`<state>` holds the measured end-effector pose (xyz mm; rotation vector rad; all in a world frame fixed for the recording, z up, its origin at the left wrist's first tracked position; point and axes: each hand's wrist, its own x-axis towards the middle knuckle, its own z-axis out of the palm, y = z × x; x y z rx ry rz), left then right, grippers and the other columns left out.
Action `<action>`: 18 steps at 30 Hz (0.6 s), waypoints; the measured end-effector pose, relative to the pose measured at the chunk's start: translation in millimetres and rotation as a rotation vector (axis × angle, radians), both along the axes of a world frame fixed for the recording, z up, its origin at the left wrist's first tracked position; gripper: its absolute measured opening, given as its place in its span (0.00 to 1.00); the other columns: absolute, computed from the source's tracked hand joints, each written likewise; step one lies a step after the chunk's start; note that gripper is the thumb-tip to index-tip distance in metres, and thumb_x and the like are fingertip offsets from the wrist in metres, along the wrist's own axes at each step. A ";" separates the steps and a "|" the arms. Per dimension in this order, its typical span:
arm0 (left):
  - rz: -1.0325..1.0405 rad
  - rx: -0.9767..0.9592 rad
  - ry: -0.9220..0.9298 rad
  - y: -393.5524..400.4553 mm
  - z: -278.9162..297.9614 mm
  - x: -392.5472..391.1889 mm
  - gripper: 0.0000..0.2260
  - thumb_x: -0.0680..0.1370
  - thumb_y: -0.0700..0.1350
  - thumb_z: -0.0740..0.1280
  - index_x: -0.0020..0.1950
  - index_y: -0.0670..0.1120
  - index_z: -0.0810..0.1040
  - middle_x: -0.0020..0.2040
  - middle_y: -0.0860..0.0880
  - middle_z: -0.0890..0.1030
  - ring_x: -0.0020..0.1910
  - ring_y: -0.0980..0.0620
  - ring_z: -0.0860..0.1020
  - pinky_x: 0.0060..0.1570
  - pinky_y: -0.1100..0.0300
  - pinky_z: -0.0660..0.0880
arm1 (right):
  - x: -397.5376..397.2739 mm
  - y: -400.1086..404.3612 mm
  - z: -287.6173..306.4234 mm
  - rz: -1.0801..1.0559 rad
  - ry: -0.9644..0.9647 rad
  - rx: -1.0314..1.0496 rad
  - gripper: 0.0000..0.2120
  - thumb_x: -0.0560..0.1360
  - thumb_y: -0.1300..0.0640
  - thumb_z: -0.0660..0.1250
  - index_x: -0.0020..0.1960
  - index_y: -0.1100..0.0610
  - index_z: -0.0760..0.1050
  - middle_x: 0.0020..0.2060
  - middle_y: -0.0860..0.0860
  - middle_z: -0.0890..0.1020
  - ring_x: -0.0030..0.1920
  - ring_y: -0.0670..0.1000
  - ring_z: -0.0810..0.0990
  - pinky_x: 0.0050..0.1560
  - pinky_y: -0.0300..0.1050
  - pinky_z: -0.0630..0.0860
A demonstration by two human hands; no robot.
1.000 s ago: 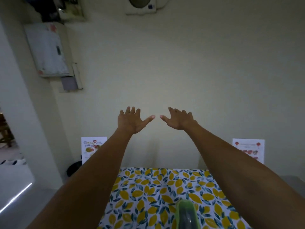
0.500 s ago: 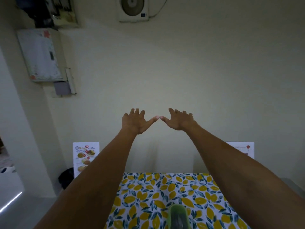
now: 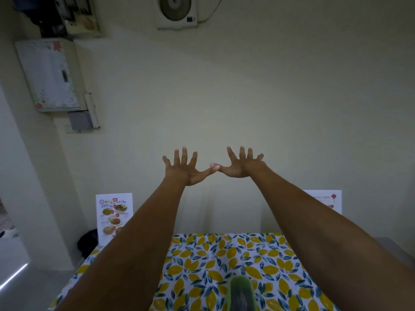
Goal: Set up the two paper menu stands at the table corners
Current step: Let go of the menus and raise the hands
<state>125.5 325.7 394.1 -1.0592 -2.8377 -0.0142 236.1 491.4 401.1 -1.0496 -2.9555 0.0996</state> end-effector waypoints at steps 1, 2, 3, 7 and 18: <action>0.003 0.004 -0.009 0.3 -0.3 0.7 0.59 0.55 0.85 0.32 0.80 0.55 0.38 0.79 0.45 0.31 0.78 0.41 0.32 0.69 0.28 0.34 | -0.4 -0.7 -0.2 0.002 0.002 0.009 0.55 0.60 0.15 0.38 0.78 0.42 0.29 0.80 0.56 0.33 0.79 0.64 0.33 0.72 0.76 0.36; 0.007 0.007 -0.013 0.1 0.1 1.0 0.59 0.54 0.85 0.31 0.80 0.55 0.38 0.79 0.46 0.31 0.78 0.40 0.32 0.69 0.28 0.34 | -0.8 -1.2 -0.1 0.003 0.004 0.017 0.55 0.60 0.15 0.38 0.78 0.42 0.29 0.80 0.56 0.34 0.79 0.64 0.34 0.72 0.76 0.36; 0.011 0.007 -0.015 -0.2 0.4 1.1 0.60 0.53 0.85 0.31 0.80 0.55 0.38 0.79 0.46 0.31 0.78 0.40 0.33 0.69 0.27 0.34 | -1.3 -1.9 0.0 0.003 0.006 0.022 0.55 0.60 0.15 0.38 0.78 0.42 0.29 0.80 0.56 0.34 0.79 0.64 0.34 0.72 0.76 0.37; 0.016 0.000 -0.002 -0.4 3.2 -1.7 0.57 0.56 0.84 0.30 0.80 0.56 0.39 0.79 0.45 0.31 0.78 0.40 0.33 0.69 0.28 0.33 | -5.0 -0.4 2.0 0.012 0.027 0.041 0.51 0.64 0.17 0.36 0.79 0.41 0.31 0.80 0.56 0.35 0.79 0.65 0.35 0.72 0.75 0.37; -0.003 -0.022 0.100 2.8 0.4 -9.1 0.42 0.69 0.77 0.33 0.80 0.59 0.45 0.80 0.45 0.34 0.79 0.40 0.35 0.71 0.29 0.38 | 11.9 -11.3 17.4 0.029 0.235 0.006 0.50 0.68 0.19 0.46 0.81 0.45 0.45 0.81 0.57 0.55 0.79 0.66 0.56 0.73 0.70 0.54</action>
